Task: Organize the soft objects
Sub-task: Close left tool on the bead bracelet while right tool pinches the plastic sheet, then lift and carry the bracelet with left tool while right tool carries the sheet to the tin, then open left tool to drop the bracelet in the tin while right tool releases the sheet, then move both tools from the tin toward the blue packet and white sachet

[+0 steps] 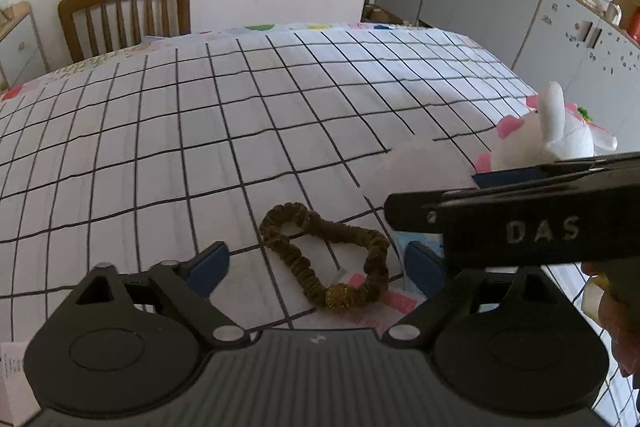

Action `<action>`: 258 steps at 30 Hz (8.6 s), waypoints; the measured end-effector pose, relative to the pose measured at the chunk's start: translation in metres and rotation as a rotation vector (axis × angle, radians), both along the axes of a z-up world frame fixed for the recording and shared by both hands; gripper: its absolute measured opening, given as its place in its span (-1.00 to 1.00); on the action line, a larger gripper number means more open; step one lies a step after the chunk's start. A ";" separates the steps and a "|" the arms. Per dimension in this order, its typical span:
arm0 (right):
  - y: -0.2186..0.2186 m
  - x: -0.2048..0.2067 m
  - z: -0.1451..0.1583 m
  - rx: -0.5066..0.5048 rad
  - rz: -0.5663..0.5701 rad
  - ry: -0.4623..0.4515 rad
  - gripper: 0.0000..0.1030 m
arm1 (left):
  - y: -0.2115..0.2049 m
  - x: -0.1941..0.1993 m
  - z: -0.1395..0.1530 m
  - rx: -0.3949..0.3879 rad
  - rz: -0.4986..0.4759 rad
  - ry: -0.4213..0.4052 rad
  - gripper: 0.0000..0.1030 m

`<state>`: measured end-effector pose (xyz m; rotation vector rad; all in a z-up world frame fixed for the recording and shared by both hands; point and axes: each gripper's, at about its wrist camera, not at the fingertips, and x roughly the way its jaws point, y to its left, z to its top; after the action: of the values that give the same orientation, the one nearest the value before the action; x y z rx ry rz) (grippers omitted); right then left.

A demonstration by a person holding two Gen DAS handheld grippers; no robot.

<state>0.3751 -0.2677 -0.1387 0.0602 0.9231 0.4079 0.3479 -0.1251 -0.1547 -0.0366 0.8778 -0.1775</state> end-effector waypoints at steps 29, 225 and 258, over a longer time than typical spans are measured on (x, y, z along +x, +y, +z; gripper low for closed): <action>-0.005 -0.023 0.022 0.017 0.057 -0.088 -0.97 | 0.030 -0.016 0.025 0.021 0.068 -0.092 -0.79; 0.184 -0.199 0.149 0.223 0.541 -0.215 0.46 | 0.227 -0.248 0.160 0.000 0.339 -0.190 0.58; -0.017 -0.184 0.104 0.077 0.178 -0.260 0.80 | 0.067 -0.162 0.140 -0.032 0.067 -0.193 0.99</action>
<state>0.1907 -0.2851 -0.0349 -0.0050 0.6578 0.6020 0.1854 -0.0577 -0.0149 -0.0774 0.6799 -0.1297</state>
